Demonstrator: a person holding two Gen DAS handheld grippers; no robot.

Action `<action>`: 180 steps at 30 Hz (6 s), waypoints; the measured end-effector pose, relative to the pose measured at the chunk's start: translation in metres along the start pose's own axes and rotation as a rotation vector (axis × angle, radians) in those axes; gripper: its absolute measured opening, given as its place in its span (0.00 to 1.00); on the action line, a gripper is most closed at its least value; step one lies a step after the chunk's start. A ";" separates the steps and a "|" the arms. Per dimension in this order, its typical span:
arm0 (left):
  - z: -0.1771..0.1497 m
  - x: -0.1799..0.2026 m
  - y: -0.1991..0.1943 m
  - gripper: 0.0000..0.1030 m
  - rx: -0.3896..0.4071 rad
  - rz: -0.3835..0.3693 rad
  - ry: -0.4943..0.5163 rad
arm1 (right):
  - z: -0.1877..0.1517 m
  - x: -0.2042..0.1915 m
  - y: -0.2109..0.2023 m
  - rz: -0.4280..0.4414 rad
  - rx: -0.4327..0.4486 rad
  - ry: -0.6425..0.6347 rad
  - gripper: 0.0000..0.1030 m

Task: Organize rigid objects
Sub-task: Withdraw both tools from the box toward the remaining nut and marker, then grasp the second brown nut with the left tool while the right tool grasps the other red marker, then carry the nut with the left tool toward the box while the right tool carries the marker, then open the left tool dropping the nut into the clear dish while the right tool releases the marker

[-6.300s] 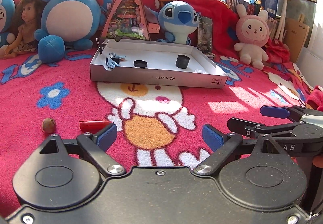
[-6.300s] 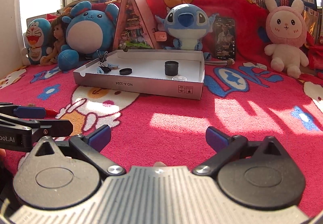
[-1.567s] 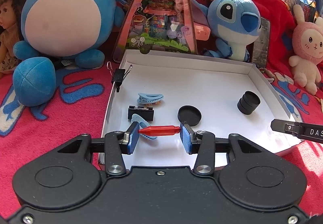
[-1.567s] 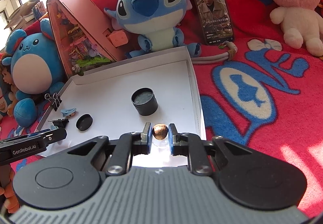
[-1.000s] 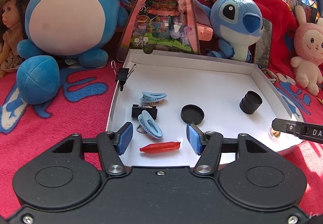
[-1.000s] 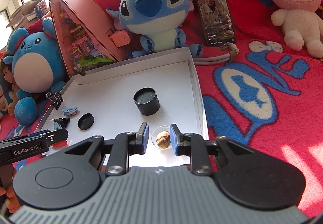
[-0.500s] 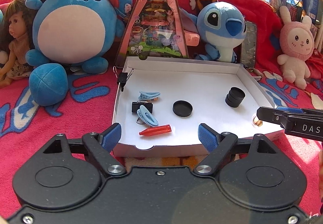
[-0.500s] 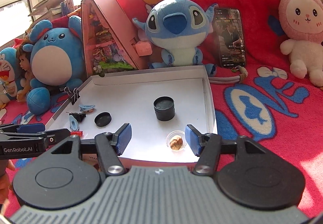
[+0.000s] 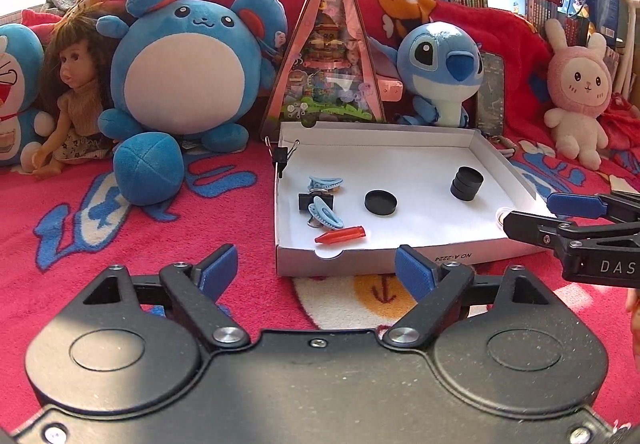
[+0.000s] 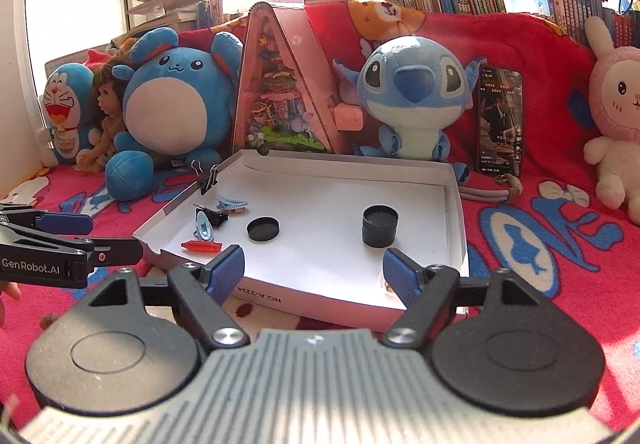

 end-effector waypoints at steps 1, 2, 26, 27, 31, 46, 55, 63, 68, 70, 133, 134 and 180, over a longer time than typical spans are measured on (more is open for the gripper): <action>-0.003 -0.002 -0.005 0.83 0.005 0.004 -0.003 | -0.002 -0.003 -0.002 0.007 0.002 -0.007 0.83; -0.005 -0.003 -0.008 0.83 0.007 0.005 -0.005 | -0.003 -0.006 -0.005 0.013 0.003 -0.011 0.83; -0.090 -0.049 -0.076 0.54 0.001 0.069 -0.171 | -0.069 -0.079 -0.045 0.098 -0.018 0.004 0.88; -0.094 -0.048 -0.076 0.50 -0.009 0.060 -0.173 | -0.070 -0.079 -0.044 0.098 -0.023 0.008 0.88; -0.102 -0.048 -0.072 0.42 -0.026 0.050 -0.167 | -0.073 -0.084 -0.041 0.105 -0.042 0.018 0.87; -0.088 -0.049 -0.063 0.16 0.001 0.019 -0.132 | -0.091 -0.121 -0.051 0.073 -0.015 0.055 0.87; -0.083 -0.066 -0.068 0.16 0.017 0.055 -0.143 | -0.095 -0.156 -0.051 -0.005 0.041 0.078 0.87; -0.085 -0.076 -0.067 0.16 0.010 0.069 -0.160 | -0.097 -0.177 -0.044 -0.086 0.059 0.033 0.79; -0.087 -0.075 -0.064 0.16 0.003 0.068 -0.168 | -0.095 -0.183 -0.038 -0.113 0.027 0.000 0.61; -0.087 -0.074 -0.063 0.16 -0.002 0.067 -0.167 | -0.095 -0.183 -0.038 -0.118 0.027 -0.009 0.55; -0.090 -0.054 -0.051 0.17 -0.009 -0.006 -0.151 | -0.107 -0.165 -0.044 -0.269 0.060 0.112 0.56; -0.090 -0.053 -0.051 0.17 -0.009 -0.008 -0.151 | -0.107 -0.165 -0.043 -0.270 0.063 0.109 0.53; 0.040 0.034 0.105 0.15 -0.099 -0.122 -0.079 | 0.011 0.023 0.057 -0.110 -0.150 0.204 0.48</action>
Point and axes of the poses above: each gripper's, at about its wrist camera, not at the fingertips, and y roughly the way its jaws point, x to its right, z to its top, the point moved 4 cm from there along y, roughly the way its jaws point, and after that the axes turned 13 degrees about -z, right-handed, at the moved point
